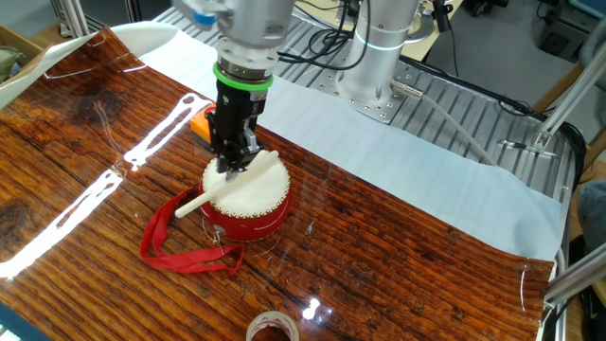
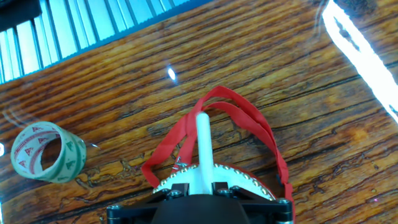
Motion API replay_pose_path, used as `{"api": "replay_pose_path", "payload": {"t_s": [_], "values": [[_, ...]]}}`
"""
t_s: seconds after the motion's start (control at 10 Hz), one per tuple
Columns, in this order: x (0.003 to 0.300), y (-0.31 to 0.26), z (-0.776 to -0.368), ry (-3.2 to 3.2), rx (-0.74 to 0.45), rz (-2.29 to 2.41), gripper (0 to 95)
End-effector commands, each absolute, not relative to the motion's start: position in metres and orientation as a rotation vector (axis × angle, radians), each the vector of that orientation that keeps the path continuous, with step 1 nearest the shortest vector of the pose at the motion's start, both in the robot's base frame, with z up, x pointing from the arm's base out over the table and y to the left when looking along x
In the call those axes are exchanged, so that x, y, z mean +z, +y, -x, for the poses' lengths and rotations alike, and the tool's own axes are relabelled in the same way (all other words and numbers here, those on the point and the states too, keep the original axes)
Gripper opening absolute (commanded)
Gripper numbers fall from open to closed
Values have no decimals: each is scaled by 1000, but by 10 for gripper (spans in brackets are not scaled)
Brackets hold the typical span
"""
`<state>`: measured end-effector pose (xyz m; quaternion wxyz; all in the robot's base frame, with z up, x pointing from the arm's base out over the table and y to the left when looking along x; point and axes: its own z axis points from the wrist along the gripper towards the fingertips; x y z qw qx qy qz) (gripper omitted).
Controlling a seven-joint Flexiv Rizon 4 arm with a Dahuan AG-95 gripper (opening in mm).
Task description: Play the drum
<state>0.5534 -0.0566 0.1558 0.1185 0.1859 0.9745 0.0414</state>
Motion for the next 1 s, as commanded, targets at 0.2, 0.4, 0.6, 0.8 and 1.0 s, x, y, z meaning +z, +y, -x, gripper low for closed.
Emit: {"api": "replay_pose_path", "payload": {"t_s": [0.2,0.4,0.6,0.8,1.0], "values": [[181,-68,-538,3124,96,-431,0],[190,-66,-532,3168,68,-397,0],[205,-63,-522,3171,44,-368,0],[221,-59,-511,3191,36,-362,0],[233,-62,-503,3204,41,-341,0]]}}
